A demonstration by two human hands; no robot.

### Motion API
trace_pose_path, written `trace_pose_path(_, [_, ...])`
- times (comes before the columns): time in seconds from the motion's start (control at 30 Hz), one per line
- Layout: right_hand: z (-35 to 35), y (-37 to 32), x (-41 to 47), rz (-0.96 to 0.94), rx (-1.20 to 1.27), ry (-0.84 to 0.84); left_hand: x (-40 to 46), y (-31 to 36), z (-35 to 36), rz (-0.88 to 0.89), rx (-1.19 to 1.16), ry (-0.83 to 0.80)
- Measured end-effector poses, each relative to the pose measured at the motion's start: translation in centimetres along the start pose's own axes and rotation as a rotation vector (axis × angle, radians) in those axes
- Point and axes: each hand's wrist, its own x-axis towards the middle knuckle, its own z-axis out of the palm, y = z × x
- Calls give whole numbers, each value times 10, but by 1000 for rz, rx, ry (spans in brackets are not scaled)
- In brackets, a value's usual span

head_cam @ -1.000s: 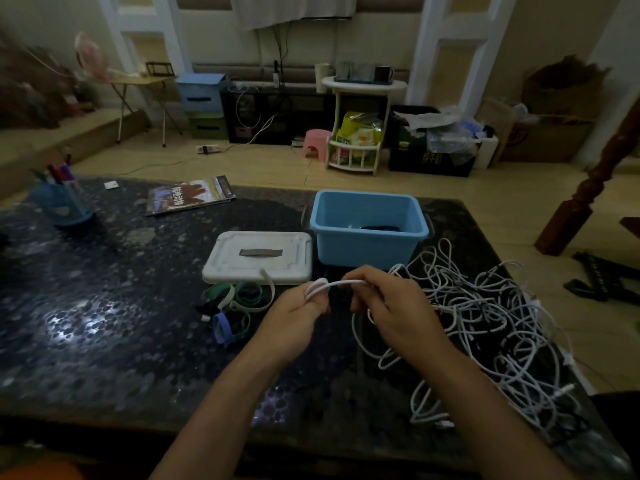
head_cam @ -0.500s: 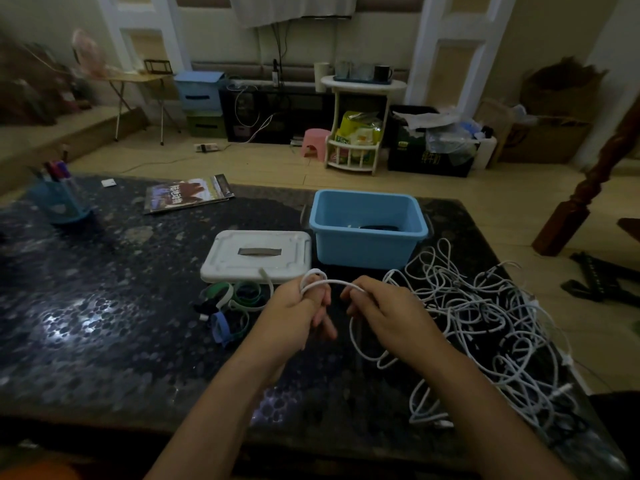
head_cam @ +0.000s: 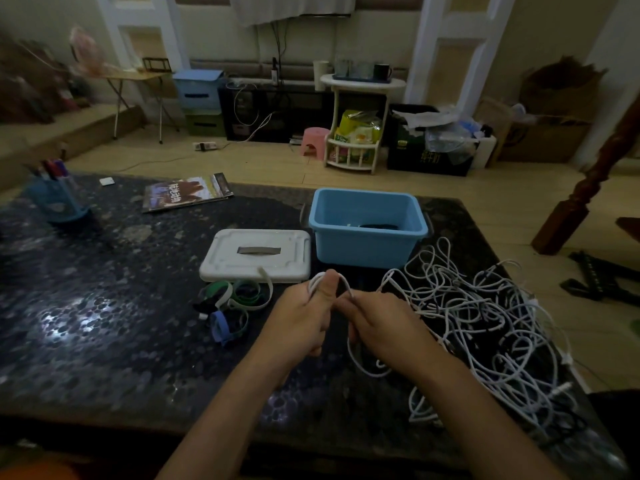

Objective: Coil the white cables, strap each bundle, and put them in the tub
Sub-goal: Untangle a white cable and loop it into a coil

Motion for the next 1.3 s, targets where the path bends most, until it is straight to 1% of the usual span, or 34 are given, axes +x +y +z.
trace_pose_path(0.07, [2,5,1,-2,2,4,-1,2,0,48,-55,46])
trace_pose_path(0.17, [1,19,0,36,15,-70,1,6,-10,157,-170,222])
trace_pose_path(0.27, [0,28,-1,55,6,-100,3,9,-23,270,-145,343])
trace_pose_path(0.33, [1,28,-2,31,-22,-113,3,8,-26,293,-129,382])
trace_pose_path(0.37, [3,27,-2,23,-52,-131,3,7,-26,291,-148,376])
trace_pose_path(0.47, [9,24,-1,-19,-172,-185,5,5,-24,265,-227,272])
trace_pose_path(0.53, [14,22,0,-39,-235,-213,6,4,-23,249,-235,232])
trace_pose_path(0.63, [19,23,3,-36,-253,-244,8,5,-21,256,-239,270])
trace_pose_path(0.77, [13,26,3,-14,-192,-198,4,9,-16,277,-359,213])
trace_pose_path(0.87, [11,37,0,16,-216,-213,0,14,-22,308,-381,259])
trace_pose_path(0.93, [11,46,1,24,-181,-183,0,17,-29,327,-333,306])
trace_pose_path(1.0, [10,50,3,-19,-99,-93,2,13,-35,298,-208,344])
trace_pose_path(1.07, [7,45,4,-86,18,26,5,7,-38,264,-14,374])
trace_pose_path(1.13, [3,37,3,-126,134,133,8,0,-38,269,227,401])
trace_pose_path(1.2, [-1,31,2,-128,258,212,8,-2,-36,276,390,380])
trace_pose_path(1.3, [-7,24,1,-102,383,276,9,-2,-28,159,543,271])
